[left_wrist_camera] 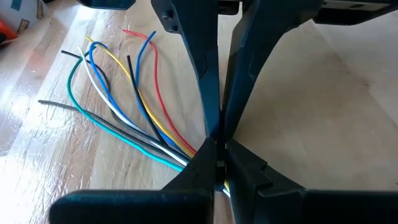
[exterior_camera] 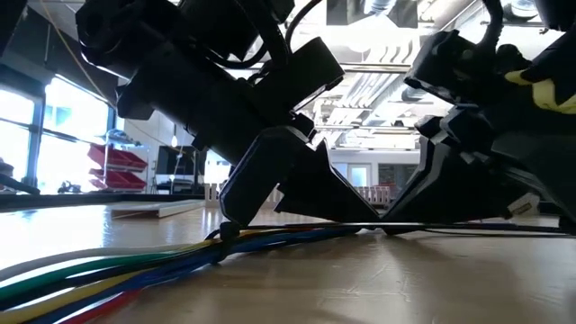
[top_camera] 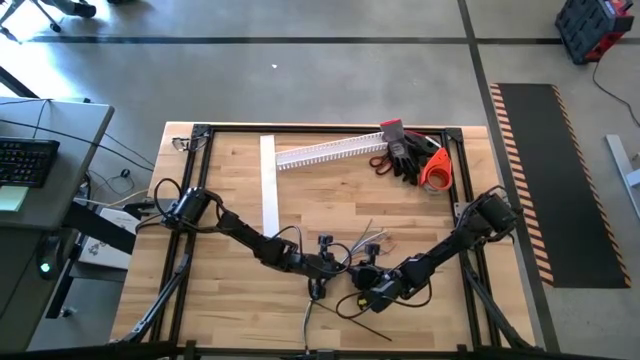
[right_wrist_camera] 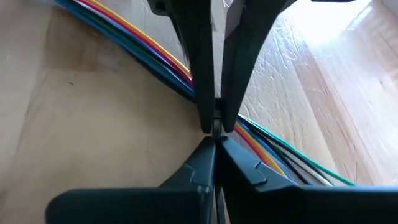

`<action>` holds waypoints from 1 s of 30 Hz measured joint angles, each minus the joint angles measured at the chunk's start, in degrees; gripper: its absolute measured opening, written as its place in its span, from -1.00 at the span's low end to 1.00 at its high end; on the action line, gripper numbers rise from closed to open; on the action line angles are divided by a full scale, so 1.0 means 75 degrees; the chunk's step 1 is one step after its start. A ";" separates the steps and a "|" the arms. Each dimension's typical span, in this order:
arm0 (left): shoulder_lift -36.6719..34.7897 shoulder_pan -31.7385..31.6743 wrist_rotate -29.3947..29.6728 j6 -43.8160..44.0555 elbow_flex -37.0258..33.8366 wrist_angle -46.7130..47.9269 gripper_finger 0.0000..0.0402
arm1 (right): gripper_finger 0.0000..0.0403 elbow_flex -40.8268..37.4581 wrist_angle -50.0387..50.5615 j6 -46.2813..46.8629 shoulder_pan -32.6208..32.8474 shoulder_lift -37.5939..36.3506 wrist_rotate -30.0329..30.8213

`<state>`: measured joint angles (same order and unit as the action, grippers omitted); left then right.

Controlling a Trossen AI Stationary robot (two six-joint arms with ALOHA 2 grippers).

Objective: Ziptie cables
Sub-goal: Wrap the cable wires with the black zip tie

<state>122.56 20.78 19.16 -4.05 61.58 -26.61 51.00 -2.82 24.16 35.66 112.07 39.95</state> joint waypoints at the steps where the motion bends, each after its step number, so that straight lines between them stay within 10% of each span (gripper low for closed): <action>1: 0.0000 -0.0003 -0.0003 0.0000 0.0003 0.0003 -0.99 | -0.99 0.0000 0.0073 0.0115 0.0000 0.0000 -0.0023; 20: 0.0000 0.0082 0.0243 -0.0204 -0.0005 -0.0042 -0.93 | -0.99 -0.0003 0.1426 0.2389 0.0699 -0.0021 0.0390; 30: 0.0003 0.0124 -0.0057 -0.0301 -0.0006 -0.0050 -0.50 | -0.52 -0.0017 0.0974 0.2122 0.0488 -0.0011 0.0640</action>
<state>122.58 21.71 18.73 -6.32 61.54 -26.98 50.87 4.49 40.07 39.32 111.99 44.75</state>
